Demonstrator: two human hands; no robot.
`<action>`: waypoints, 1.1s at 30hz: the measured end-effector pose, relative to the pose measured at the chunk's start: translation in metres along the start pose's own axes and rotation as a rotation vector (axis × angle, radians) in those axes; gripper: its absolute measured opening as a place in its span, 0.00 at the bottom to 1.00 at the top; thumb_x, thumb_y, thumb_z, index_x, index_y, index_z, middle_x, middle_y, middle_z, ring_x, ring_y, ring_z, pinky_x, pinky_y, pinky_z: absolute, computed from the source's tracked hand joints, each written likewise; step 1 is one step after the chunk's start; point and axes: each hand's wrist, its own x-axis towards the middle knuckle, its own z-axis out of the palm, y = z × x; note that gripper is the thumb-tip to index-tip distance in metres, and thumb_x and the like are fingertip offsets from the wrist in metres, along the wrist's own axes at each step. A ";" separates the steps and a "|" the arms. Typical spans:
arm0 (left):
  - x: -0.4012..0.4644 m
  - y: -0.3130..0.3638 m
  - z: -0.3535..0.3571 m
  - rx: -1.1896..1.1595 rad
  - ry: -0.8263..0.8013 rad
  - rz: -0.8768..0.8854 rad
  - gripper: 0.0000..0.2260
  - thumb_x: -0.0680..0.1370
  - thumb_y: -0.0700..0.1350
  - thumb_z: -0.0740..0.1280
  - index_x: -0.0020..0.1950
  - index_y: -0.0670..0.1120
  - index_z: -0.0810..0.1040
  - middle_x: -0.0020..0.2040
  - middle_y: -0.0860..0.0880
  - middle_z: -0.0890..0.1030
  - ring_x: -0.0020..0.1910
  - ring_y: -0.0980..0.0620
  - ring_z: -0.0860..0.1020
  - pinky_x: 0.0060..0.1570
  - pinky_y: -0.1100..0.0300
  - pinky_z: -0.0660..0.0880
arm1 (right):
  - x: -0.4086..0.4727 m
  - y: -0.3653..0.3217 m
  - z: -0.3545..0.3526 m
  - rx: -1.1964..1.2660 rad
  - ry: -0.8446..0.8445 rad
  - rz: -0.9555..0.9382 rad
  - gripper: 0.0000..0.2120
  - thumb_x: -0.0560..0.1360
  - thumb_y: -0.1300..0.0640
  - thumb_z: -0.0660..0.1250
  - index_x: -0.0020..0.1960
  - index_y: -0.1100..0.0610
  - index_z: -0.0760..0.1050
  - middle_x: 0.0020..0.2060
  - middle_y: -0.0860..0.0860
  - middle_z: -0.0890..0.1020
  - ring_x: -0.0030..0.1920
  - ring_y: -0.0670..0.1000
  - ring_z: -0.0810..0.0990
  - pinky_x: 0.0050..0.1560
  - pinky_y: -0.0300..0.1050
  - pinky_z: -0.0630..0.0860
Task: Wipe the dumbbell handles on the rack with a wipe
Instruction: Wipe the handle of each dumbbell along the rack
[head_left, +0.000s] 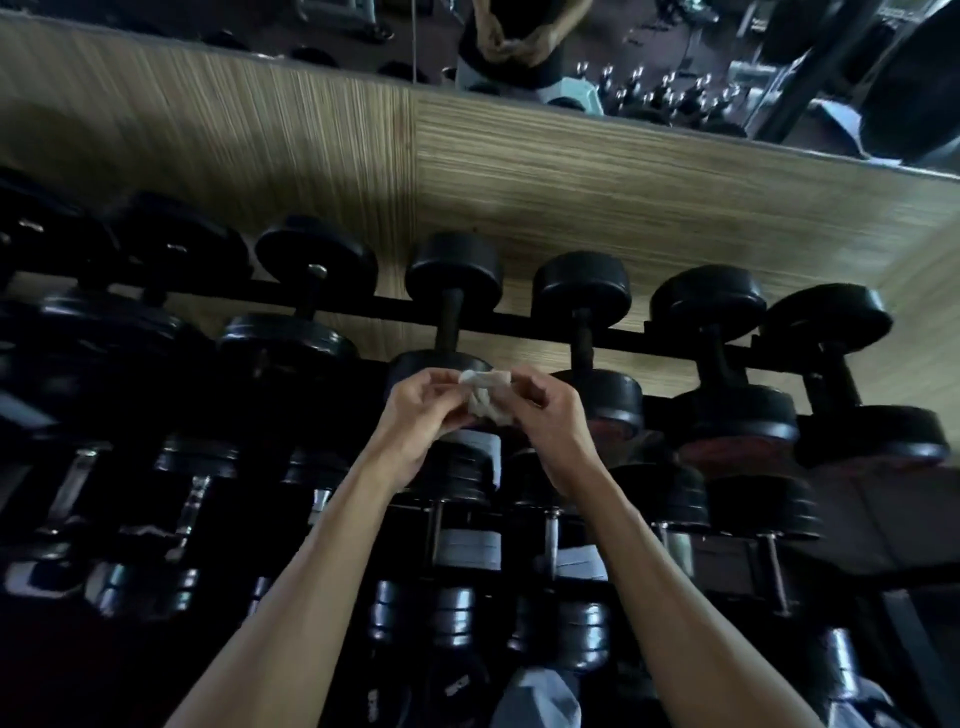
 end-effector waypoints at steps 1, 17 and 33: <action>-0.002 0.004 -0.008 0.024 -0.004 -0.004 0.04 0.79 0.35 0.67 0.53 0.40 0.79 0.45 0.43 0.85 0.49 0.47 0.84 0.51 0.57 0.81 | -0.003 -0.001 0.008 -0.005 0.046 0.003 0.08 0.78 0.60 0.71 0.56 0.59 0.83 0.48 0.59 0.85 0.49 0.54 0.84 0.49 0.47 0.82; 0.029 0.024 0.008 0.273 0.069 0.001 0.08 0.75 0.37 0.73 0.51 0.47 0.81 0.49 0.46 0.84 0.46 0.49 0.84 0.38 0.46 0.83 | 0.019 0.007 0.009 -0.043 0.386 0.055 0.05 0.74 0.62 0.74 0.48 0.54 0.83 0.41 0.53 0.86 0.45 0.57 0.86 0.50 0.55 0.83; 0.099 0.006 0.023 0.378 0.192 0.297 0.19 0.77 0.34 0.69 0.65 0.46 0.70 0.52 0.48 0.84 0.51 0.54 0.83 0.53 0.62 0.79 | 0.122 0.020 -0.026 0.156 0.108 0.230 0.06 0.78 0.60 0.71 0.43 0.56 0.84 0.40 0.55 0.86 0.43 0.53 0.85 0.49 0.50 0.82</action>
